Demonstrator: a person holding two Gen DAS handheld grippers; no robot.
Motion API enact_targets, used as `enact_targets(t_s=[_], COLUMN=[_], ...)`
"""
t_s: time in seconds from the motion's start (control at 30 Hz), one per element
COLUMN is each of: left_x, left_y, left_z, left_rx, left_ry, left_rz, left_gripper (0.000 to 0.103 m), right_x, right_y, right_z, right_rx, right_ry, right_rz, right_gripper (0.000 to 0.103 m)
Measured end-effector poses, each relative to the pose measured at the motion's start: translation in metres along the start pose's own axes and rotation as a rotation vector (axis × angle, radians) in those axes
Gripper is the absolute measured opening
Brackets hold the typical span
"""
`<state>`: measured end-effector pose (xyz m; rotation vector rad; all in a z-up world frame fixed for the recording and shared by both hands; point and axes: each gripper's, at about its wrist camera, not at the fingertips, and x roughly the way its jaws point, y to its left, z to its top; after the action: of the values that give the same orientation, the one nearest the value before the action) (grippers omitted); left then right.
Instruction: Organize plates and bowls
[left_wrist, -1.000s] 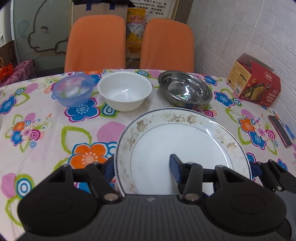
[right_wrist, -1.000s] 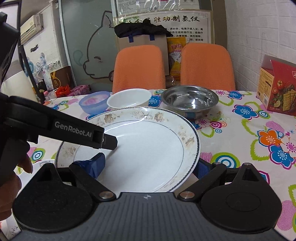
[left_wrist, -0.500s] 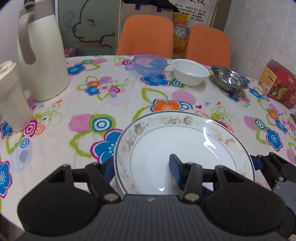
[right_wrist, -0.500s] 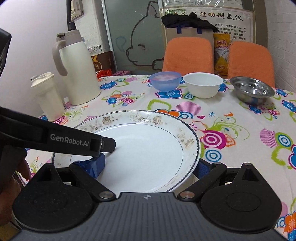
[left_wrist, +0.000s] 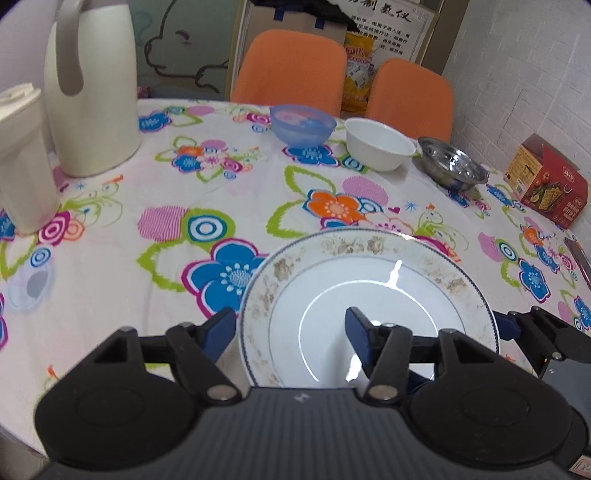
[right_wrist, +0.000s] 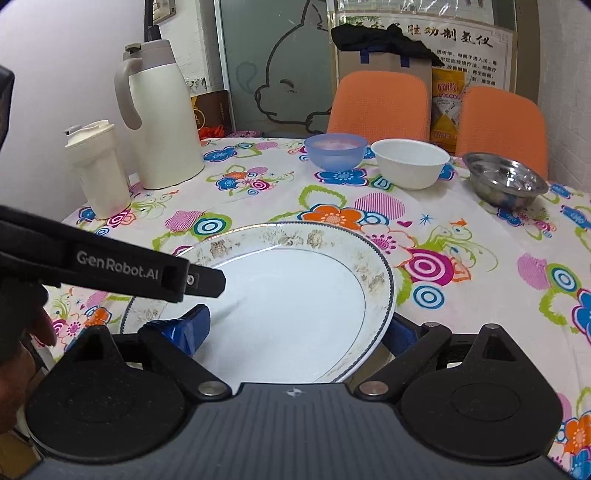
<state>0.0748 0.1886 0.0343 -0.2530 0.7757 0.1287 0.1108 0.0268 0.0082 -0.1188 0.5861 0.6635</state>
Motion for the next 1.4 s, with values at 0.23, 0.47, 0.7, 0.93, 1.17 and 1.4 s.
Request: enact_targets(t_s=[0.23, 0.47, 0.7, 0.93, 1.17, 1.4], left_x=[-0.014, -0.012, -0.009, 0.000, 0.022, 0.064], left_y=[-0.015, -0.020, -0.029, -0.039, -0.066, -0.103], left_z=[0.016, 0.017, 0.018, 0.025, 0.039, 0.074], left_rx=[0.066, 0.072, 0.093, 0.109, 0.148, 0.160], left_ry=[-0.084, -0.080, -0.076, -0.063, -0.039, 0.051], left_rz=[0.009, -0.002, -0.008, -0.008, -0.021, -0.072], left_gripper=[0.064, 0.064, 0.066, 0.068, 0.072, 0.072], right_x=[0.001, -0.007, -0.013, -0.020, -0.020, -0.006], right_y=[0.005, -0.009, -0.031, -0.085, -0.146, -0.213], right_z=[-0.001, 0.001, 0.004, 0.002, 0.006, 0.034], right_rx=[-0.093, -0.044, 0.038, 0.177, 0.238, 0.217], right_ry=[0.011, -0.007, -0.019, -0.022, -0.030, -0.039], right_rz=[-0.050, -0.065, -0.012, -0.056, -0.131, -0.207], right_gripper=[0.084, 0.084, 0.084, 0.084, 0.084, 0.084])
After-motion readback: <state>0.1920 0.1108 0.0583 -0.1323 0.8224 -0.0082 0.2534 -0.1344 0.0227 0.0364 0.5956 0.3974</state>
